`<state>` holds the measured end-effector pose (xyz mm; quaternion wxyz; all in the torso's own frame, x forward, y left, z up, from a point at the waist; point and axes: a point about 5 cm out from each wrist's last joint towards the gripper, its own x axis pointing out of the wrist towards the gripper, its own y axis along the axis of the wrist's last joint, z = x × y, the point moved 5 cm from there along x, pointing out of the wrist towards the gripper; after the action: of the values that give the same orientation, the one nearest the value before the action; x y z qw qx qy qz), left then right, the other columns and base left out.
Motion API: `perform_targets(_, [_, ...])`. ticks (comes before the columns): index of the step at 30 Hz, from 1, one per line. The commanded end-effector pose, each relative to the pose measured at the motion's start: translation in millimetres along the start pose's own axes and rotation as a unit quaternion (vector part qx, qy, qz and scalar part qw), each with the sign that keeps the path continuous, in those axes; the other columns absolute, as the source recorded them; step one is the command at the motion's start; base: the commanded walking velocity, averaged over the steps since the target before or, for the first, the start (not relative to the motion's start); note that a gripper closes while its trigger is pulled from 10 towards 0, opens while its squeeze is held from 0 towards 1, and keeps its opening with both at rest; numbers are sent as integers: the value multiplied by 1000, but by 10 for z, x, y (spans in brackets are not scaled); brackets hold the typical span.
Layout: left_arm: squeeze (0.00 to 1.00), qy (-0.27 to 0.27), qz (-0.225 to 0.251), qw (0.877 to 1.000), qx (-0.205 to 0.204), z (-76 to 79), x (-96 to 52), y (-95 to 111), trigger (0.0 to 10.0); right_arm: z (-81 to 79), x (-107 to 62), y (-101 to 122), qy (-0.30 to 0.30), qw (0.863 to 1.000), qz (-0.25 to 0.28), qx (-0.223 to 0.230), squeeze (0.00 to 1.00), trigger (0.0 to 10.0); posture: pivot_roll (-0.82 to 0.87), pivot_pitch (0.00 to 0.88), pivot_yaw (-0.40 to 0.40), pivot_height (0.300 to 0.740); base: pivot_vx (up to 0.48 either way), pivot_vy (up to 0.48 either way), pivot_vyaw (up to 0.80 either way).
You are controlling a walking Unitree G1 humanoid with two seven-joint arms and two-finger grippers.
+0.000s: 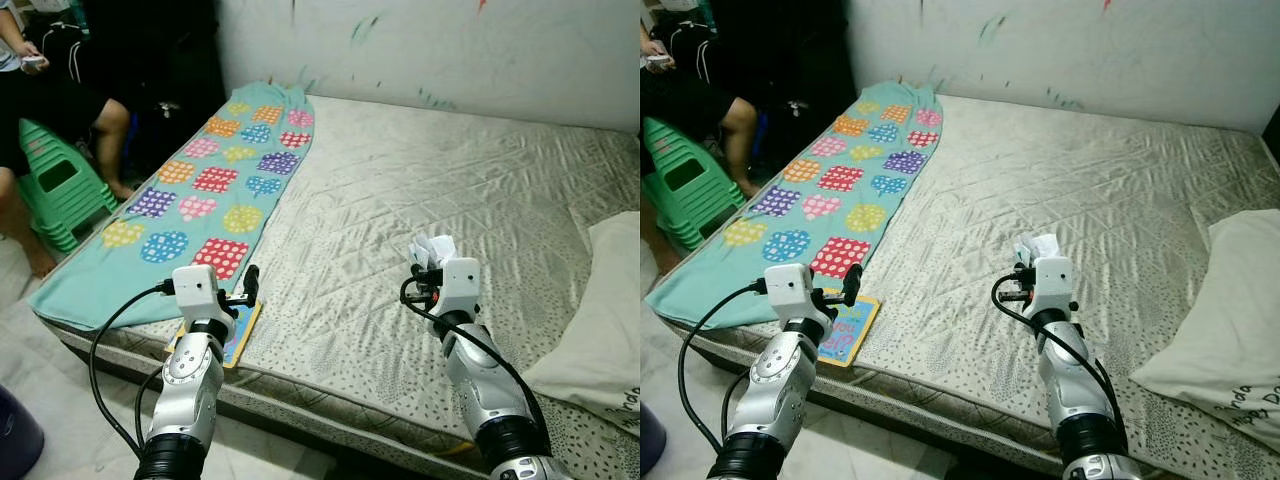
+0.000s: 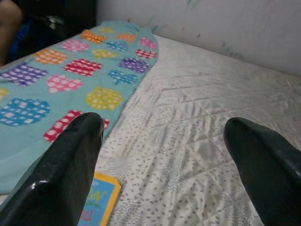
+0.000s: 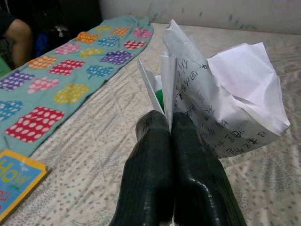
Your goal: Clean up the room
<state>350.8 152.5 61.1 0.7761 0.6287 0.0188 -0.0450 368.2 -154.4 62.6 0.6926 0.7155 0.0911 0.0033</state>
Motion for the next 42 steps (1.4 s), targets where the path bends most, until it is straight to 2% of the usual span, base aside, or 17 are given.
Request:
perform_targets(1, [0,-2,-2,1000,2,19,-9,11,10000,12,-15,9,-1,1000,0,1,0,10000,-81,9,26,740,0,480,-587])
perform_targets(5, [0,-2,-4,1000,1,26,-12,7,10000,14,-25,11,-1,1000,-1,1,0,10000,-81,11,26,740,0,365,-147])
perform_targets(19, [0,-6,0,1000,-4,37,-22,34,10000,4,-24,11,0,1000,-6,5,0,10000,-80,24,22,740,0,0,0])
perform_targets(33, [0,-9,-1,1000,-7,54,-15,39,10000,35,-12,10,-7,1000,-9,10,0,10000,-79,22,19,740,0,471,0])
perform_targets(42, [0,-26,13,1000,-12,113,-33,73,10000,43,-11,-11,-6,1000,-14,13,0,10000,-73,14,10,740,0,27,0])
